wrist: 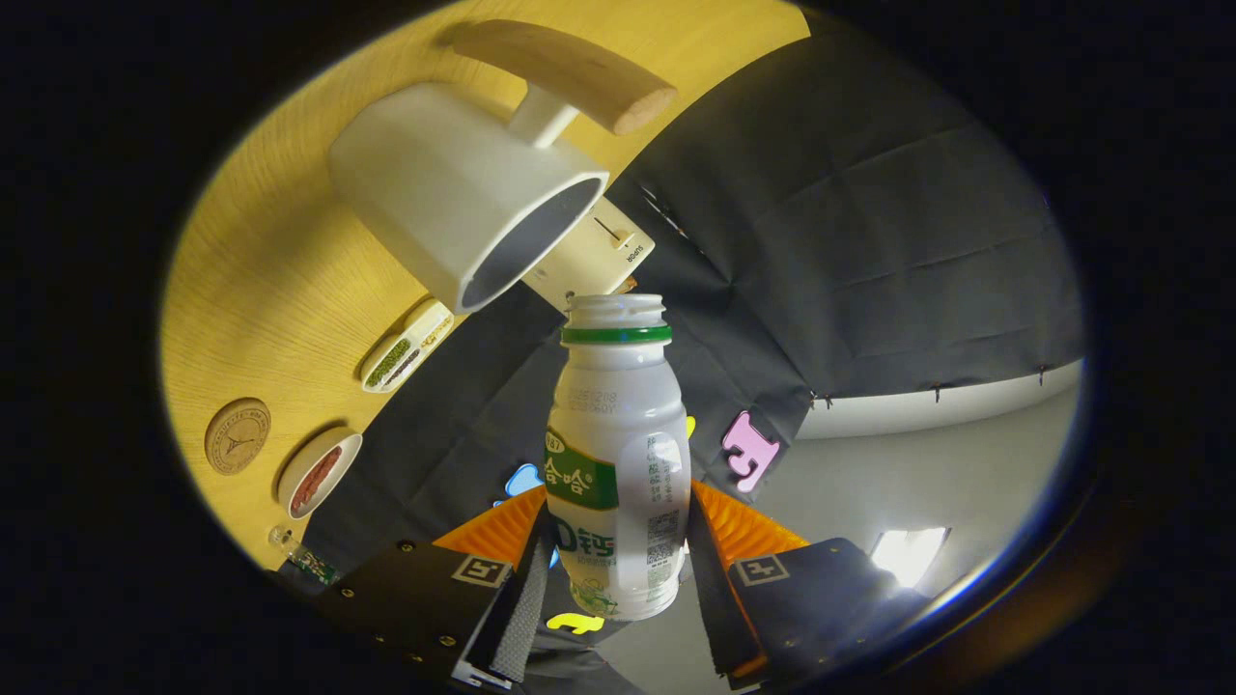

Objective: Take the bottle from table, then pour the juice into the cup, finally place the bottle on the coaster

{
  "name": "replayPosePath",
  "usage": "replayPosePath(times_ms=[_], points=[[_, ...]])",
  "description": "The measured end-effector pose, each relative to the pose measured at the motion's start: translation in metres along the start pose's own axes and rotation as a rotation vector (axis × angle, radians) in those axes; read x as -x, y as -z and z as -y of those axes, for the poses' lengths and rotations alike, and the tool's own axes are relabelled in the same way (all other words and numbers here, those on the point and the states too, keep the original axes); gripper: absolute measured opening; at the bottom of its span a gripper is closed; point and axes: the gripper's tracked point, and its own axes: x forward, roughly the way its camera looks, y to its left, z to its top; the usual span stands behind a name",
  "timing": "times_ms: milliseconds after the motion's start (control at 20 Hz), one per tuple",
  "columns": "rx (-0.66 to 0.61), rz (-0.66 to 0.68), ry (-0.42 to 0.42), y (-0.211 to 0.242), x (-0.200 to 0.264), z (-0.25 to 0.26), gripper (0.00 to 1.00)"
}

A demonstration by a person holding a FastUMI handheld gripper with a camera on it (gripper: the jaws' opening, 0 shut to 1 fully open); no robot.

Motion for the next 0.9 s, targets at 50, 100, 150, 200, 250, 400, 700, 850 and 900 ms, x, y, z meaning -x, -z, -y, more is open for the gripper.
replayPosePath(times_ms=[50, 100, 150, 200, 250, 400, 700, 850, 900], points=[[0.004, -0.001, 0.002, 0.001, -0.001, 0.001, 0.69], [0.005, -0.002, 0.002, 0.001, -0.001, 0.001, 0.69], [0.005, -0.003, 0.003, 0.001, 0.0, 0.001, 0.69], [0.005, -0.003, 0.001, 0.001, 0.0, 0.002, 0.69], [-0.001, -0.005, -0.005, 0.002, -0.001, 0.0, 0.69], [-0.044, -0.027, -0.041, 0.006, -0.001, -0.013, 0.69], [-0.19, -0.066, -0.128, 0.014, -0.005, -0.05, 0.69], [-0.247, -0.079, -0.145, 0.015, -0.003, -0.056, 0.69], [-0.299, -0.081, -0.17, 0.013, -0.003, -0.059, 0.69]])
